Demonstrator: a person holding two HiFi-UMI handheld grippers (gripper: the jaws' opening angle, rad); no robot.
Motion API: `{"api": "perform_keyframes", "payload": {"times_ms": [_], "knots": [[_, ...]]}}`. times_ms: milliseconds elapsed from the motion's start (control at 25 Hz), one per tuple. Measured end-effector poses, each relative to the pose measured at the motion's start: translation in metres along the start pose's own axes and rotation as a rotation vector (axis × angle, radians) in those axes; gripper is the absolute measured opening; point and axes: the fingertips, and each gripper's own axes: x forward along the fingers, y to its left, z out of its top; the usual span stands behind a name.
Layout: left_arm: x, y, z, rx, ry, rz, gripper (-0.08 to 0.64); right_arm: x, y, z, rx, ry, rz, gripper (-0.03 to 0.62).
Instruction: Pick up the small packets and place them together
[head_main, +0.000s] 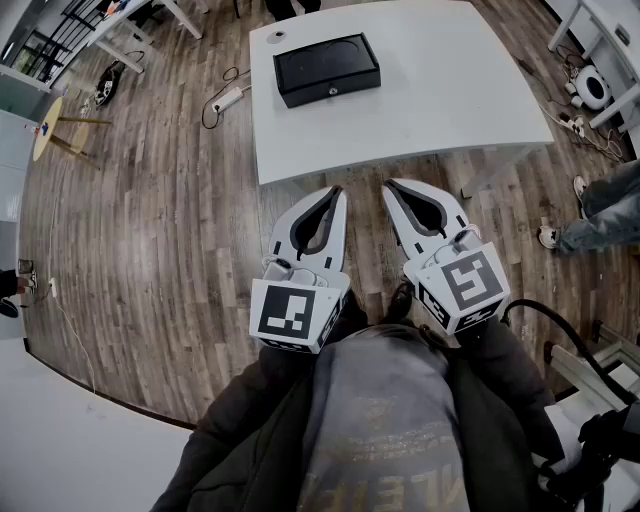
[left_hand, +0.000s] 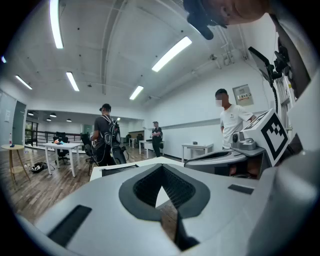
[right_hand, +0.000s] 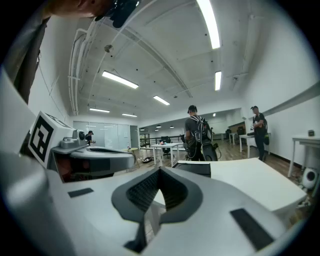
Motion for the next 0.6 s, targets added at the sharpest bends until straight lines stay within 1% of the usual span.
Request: {"api": "perform_keyframes", "payload": {"times_ms": [440, 520, 600], "knots": [[0.007, -0.019, -0.003, 0.008, 0.015, 0.025, 0.002, -0.013, -0.015, -0.003, 0.006, -0.013, 0.029, 0.002], [0.008, -0.024, -0.004, 0.005, 0.026, 0.034, 0.001, -0.017, -0.020, -0.004, 0.026, -0.015, 0.037, 0.002], [0.007, -0.026, -0.006, 0.003, 0.042, 0.051, 0.001, -0.020, -0.024, -0.005, 0.067, -0.023, 0.049, 0.002]]}}
